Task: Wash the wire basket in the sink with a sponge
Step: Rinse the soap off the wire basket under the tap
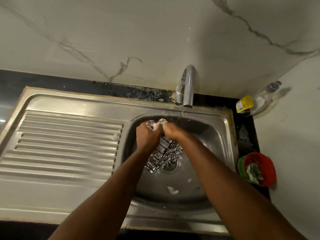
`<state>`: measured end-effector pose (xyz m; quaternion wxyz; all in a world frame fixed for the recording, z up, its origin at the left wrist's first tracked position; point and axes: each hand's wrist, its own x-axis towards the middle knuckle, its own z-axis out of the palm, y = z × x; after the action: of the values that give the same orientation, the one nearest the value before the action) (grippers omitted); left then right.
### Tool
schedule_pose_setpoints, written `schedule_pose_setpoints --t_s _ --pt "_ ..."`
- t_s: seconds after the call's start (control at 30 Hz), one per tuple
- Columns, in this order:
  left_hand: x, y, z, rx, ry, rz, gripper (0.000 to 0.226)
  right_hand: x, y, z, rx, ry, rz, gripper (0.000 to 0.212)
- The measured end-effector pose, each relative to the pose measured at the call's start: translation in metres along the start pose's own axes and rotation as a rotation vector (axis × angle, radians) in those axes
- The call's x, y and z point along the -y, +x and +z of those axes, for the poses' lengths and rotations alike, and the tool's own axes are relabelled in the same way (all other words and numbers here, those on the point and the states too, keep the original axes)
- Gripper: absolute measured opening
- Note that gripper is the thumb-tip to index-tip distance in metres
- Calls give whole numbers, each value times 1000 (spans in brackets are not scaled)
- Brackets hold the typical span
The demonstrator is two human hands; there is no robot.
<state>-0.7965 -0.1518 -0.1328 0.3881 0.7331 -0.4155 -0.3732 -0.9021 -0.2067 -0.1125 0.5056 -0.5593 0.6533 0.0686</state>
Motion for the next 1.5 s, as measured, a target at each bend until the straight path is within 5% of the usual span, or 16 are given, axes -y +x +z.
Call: schedule_pose_setpoints --t_s 0.3,0.57,0.67,0.8,1.0,1.1,1.2,1.3,1.4,1.5 --pt "-7 -2 7 -21 2 4 33 -36 24 -17 -59 175 266 62" --pt "-8 28 -1 -174 -108 -173 39 25 2 -3 76 76 -91 43" --pt "-5 32 -4 -196 -107 -210 41 34 -5 14 -101 -16 -138 48" --pt "-9 32 2 -193 -112 -216 32 15 1 17 -267 70 -30 55" --pt "-2 20 13 -197 -172 -316 22 -2 26 -14 -36 71 131 27" --pt "3 10 13 -148 -124 -286 31 -31 32 -12 20 -1 198 37" --pt "8 8 6 -126 -143 -268 20 -62 36 -2 -24 148 279 39" --pt "12 12 -5 -78 -170 -291 33 -80 37 8 -81 205 290 35" --pt "7 23 -15 -71 -223 -275 8 -77 46 5 -184 251 276 39" --pt "2 35 -21 -110 -366 -380 25 -63 47 -8 -238 164 237 40"
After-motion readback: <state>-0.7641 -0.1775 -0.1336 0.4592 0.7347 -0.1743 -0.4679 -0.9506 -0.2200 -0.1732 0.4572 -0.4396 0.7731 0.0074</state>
